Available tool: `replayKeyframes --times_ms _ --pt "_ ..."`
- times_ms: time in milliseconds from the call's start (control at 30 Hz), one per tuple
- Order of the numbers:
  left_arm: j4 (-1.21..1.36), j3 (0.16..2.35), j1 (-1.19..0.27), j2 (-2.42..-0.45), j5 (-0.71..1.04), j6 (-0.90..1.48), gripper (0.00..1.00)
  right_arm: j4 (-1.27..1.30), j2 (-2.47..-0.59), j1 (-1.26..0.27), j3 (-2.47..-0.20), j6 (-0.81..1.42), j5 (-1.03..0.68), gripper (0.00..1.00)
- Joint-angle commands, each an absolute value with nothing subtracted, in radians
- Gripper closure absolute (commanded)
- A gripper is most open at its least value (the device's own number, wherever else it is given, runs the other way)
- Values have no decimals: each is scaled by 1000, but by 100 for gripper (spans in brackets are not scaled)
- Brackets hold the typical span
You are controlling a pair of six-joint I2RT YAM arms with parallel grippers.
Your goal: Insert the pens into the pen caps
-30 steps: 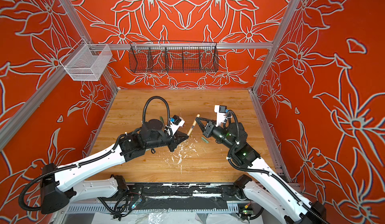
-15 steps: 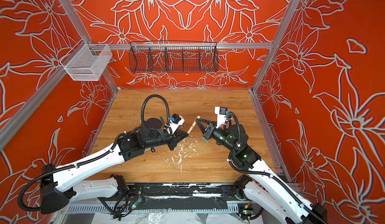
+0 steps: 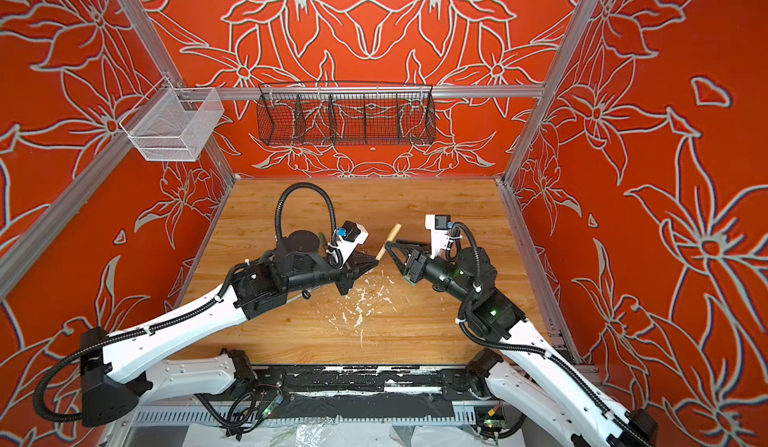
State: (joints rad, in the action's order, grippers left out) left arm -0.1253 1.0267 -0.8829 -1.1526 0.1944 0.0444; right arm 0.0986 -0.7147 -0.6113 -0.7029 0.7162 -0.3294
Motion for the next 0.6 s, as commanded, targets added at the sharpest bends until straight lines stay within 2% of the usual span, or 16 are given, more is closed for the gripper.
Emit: replayKeyframes --times_ms 0,167,567 --pt "-106 1034 -885 -1146 209 29 100 42 -670 -613 -782 654 -303 43" --pt "-108 1029 -885 -1143 220 35 100 24 -679 -602 -833 625 -313 40" --pt "-107 1011 -885 -1110 235 37 100 60 -769 -583 -867 666 -362 43"
